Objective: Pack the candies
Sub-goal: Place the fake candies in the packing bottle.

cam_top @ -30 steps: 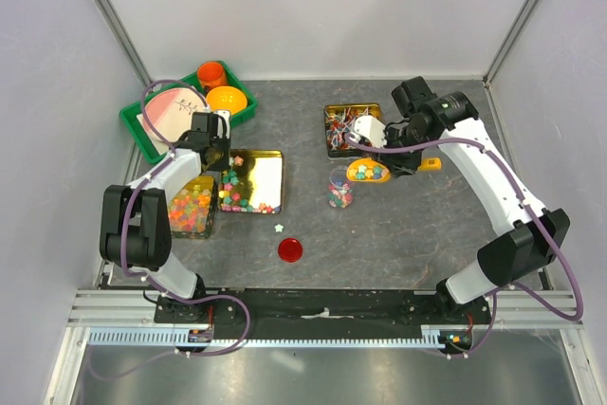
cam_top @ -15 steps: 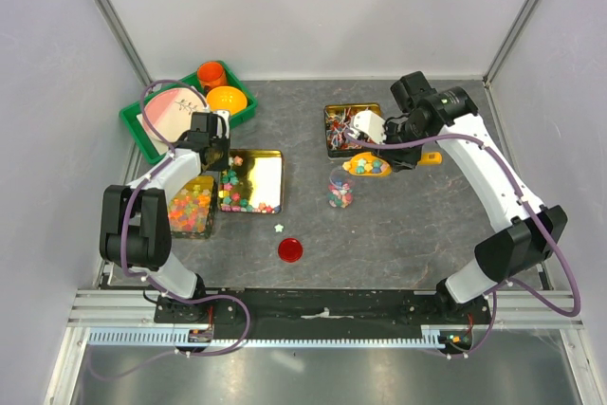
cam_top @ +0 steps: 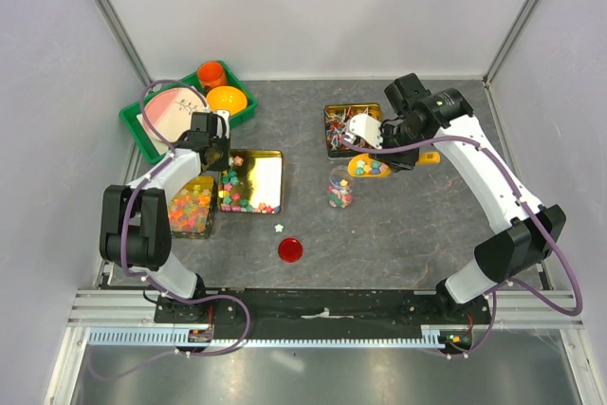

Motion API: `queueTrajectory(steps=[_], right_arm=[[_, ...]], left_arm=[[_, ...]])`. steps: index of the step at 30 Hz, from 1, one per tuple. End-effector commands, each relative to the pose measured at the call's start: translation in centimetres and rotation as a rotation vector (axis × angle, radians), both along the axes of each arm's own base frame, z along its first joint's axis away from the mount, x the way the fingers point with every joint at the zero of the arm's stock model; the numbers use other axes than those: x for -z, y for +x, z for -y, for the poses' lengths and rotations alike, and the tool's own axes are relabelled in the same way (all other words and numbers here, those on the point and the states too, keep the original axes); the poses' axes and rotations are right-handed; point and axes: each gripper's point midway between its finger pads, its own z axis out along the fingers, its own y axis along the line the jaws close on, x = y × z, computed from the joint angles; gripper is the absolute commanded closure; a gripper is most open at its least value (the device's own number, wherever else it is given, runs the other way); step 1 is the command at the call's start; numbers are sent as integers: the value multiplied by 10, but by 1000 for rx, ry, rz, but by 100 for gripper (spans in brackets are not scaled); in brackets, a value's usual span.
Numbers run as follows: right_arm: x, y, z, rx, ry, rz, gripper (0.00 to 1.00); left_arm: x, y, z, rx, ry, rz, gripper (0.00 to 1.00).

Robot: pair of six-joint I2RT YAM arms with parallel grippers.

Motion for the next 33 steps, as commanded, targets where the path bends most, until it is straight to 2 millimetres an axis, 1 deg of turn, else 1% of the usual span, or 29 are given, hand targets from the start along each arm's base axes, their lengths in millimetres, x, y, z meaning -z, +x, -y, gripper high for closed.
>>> queueTrajectory(steps=[1,6,11,17,33], right_arm=[[-3,-12,6,0,-47,-18,100],[1,-15,8,-2,-100,-26,100],[1,-21,5,-15,-128,-31,100],[4,-22,7,-15,-164,-36,100],[-1,-24,7,-33,-244,18,100]], left_arm=[[-10,14,6,-12,-52,57,98],[-11,14,6,-13,-51,59,99],[-10,14,6,-12,-52,57,99],[-11,14,6,-13,-51,59,99],[-12,14,6,-15,-51,62,99]])
